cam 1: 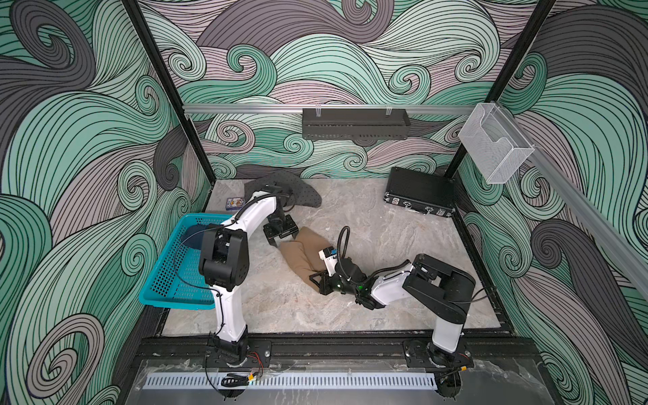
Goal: Roll up the skirts
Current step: Roll the skirt at the center of the board.
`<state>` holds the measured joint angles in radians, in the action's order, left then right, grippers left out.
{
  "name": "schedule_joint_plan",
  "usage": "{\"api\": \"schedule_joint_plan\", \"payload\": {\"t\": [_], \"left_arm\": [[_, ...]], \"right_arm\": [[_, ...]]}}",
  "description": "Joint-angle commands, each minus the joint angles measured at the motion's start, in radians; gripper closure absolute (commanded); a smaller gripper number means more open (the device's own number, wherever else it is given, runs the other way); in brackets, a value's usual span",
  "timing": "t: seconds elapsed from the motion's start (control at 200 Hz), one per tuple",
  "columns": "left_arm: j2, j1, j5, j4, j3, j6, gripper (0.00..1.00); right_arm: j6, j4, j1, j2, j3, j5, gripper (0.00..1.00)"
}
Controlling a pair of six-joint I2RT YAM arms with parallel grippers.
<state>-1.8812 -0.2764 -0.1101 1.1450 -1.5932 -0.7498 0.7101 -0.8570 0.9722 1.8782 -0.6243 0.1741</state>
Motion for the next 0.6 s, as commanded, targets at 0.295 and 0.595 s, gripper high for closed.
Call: {"api": "schedule_joint_plan", "payload": {"t": [0.295,0.595], "left_arm": [[0.396,-0.033,-0.226,-0.585,0.599,-0.047,0.23],[0.246,-0.081,-0.232,-0.844,0.729,-0.099,0.26]], "right_arm": [[0.581,-0.392,-0.133,0.204,0.085,0.271,1.0],[0.772,-0.471,-0.158,0.252,0.042,0.39,1.0]]}}
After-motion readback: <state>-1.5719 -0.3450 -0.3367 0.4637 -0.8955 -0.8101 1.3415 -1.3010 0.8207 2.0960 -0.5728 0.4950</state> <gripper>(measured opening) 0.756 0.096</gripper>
